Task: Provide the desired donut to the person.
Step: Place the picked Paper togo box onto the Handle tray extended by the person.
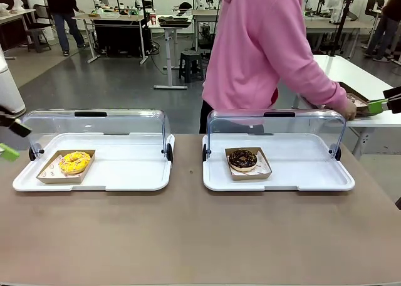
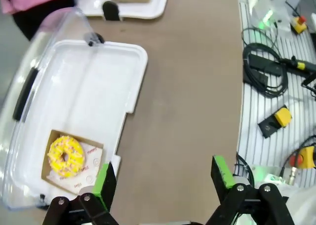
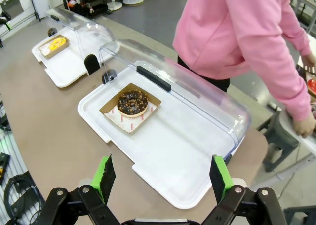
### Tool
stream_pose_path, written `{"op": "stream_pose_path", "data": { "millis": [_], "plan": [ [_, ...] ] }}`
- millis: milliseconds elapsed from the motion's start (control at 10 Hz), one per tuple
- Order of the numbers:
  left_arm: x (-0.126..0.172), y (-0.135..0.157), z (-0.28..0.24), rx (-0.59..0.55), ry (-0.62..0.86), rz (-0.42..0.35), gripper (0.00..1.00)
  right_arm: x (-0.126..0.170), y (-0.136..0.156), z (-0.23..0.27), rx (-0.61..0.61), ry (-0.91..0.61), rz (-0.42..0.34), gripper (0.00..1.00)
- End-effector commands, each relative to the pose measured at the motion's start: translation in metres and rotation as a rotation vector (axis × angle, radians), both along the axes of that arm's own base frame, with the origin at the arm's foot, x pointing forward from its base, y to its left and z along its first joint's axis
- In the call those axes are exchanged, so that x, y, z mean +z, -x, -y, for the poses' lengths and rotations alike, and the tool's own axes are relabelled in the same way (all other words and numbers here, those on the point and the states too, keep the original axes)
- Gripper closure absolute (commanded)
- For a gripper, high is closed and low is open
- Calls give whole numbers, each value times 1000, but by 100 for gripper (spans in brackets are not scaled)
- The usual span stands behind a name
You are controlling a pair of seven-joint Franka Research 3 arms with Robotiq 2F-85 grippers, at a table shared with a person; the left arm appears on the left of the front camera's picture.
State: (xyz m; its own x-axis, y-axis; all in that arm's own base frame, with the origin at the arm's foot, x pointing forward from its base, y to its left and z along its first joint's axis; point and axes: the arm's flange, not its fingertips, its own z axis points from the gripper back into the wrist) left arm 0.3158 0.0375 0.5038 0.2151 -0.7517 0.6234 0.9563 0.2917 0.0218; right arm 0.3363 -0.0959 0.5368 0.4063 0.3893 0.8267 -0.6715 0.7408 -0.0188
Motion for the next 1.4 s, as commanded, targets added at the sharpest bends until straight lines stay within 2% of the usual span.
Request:
{"op": "stream_pose_path", "data": {
  "millis": [0,300,800,1300],
  "plan": [
    [-7,-1,-28,36,92,43,0,-1,2,-2,-16,13,-18,0],
    [-14,-13,-56,67,193,34,0,-1,2,-2,-16,13,-18,0],
    [-20,-11,-77,170,290,94,0,-1,2,-2,-16,13,-18,0],
    [-23,-17,-82,229,294,41,0,-1,2,-2,-16,13,-18,0]
  ]
}}
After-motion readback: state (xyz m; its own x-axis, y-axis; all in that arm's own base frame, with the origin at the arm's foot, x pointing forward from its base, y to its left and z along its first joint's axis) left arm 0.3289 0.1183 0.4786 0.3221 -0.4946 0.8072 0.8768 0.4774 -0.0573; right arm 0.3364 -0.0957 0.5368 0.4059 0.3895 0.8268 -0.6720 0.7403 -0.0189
